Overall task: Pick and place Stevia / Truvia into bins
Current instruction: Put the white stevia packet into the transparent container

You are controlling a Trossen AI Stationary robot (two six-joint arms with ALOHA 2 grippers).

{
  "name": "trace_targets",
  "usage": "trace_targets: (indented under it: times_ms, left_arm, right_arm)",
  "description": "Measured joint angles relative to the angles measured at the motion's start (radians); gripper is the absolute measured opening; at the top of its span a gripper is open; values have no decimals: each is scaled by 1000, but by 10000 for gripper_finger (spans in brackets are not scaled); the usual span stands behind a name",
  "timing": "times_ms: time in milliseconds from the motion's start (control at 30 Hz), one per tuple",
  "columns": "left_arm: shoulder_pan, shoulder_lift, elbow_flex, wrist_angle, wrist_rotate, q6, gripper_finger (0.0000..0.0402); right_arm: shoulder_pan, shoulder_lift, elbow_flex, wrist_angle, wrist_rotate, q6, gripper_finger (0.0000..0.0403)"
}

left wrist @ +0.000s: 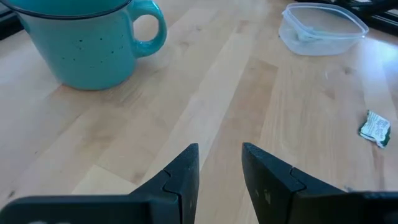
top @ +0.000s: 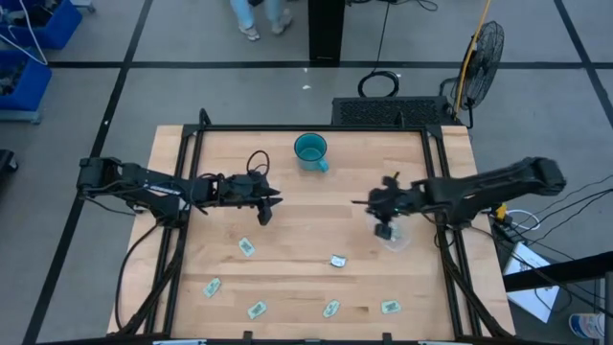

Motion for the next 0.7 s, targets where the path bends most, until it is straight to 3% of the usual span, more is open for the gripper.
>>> trace_targets:
  times_ms: [200,567,700]
  left_arm:
    - [0,0,0,-11,0,-1,127]
    - [-8,0,0,-114,72,9,127]
    - [-30,-37,2,-200,220,134,127]
  right_arm:
    - [62,-11,0,-236,0,171,55]
    - [88,50,0,-186,7,103,138]
    - [88,43,0,-31,65,-35,154]
